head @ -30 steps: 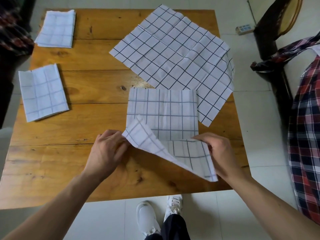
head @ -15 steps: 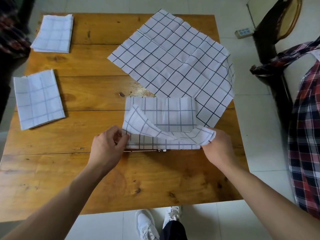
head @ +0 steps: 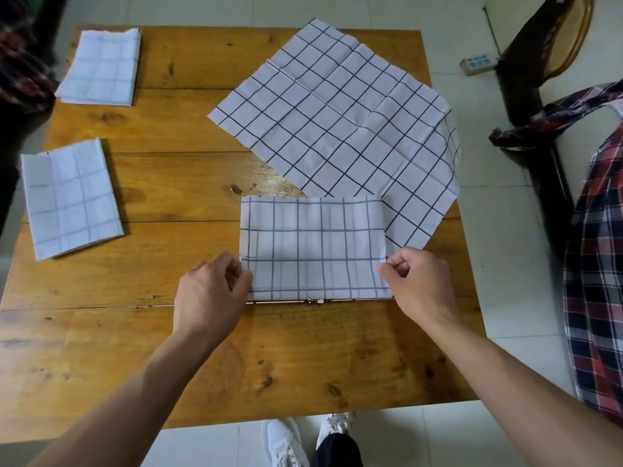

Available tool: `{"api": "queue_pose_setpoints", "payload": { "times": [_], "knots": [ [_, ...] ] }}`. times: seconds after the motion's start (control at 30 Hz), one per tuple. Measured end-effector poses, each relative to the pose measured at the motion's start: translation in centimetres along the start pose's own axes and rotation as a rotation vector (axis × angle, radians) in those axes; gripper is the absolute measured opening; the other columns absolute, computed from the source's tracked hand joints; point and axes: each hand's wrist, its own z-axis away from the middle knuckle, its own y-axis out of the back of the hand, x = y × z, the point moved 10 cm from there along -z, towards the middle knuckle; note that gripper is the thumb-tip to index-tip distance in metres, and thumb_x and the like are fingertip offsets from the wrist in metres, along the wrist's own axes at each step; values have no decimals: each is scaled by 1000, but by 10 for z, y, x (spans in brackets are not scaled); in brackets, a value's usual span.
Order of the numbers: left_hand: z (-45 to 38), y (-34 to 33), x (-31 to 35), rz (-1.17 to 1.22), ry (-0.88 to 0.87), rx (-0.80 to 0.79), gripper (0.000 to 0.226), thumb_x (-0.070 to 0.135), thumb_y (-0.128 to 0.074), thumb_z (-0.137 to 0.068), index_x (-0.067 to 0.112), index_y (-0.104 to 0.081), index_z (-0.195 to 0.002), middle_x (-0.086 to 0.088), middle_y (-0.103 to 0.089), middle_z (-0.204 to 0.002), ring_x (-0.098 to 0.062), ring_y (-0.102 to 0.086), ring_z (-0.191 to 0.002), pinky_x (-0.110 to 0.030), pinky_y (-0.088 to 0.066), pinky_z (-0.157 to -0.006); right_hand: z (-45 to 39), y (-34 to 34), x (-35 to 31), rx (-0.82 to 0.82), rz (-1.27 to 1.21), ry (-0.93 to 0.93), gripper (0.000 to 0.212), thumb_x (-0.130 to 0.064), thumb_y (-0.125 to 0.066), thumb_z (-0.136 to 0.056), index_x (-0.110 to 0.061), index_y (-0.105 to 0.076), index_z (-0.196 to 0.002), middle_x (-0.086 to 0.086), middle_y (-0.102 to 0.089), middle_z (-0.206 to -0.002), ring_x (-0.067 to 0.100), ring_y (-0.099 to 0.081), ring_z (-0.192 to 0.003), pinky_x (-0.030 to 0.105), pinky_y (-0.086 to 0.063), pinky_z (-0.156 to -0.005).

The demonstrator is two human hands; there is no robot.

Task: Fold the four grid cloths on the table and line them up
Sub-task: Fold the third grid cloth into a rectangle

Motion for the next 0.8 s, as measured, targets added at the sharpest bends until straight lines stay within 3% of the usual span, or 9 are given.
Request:
{"api": "queue_pose_setpoints", "payload": {
  "times": [0.2,0.5,0.8],
  "knots": [
    [5,1,-1,4,-30,26,15,20,-67,-86,24,-59,-74,10,-59,-62,-17,-57,-68,-38,-52,-54,3,0,-5,2,49,14,11,-20,-69,-89,-21,-65,-78,-11,-64,-64,5,-62,-56,29,-58,-56],
    [14,4,2,21,-43,33,15,19,-69,-83,24,-55,-79,13,-58,-66,-15,-57,-70,-39,-52,-56,2,-4,-4,-62,89,-13,8,-17,-71,-87,-20,-65,-83,-10,-65,-69,4,-63,-59,15,-50,-53],
    [10,4,-2,51,-2,44,16,18,-68,-84,24,-54,-84,10,-61,-66,-17,-60,-66,-42,-55,-57,0,-4,-2,-59,93,-38,8,-17,-69,-89,-19,-64,-83,-8,-64,-71,5,-62,-61,13,-45,-51]
  ]
}}
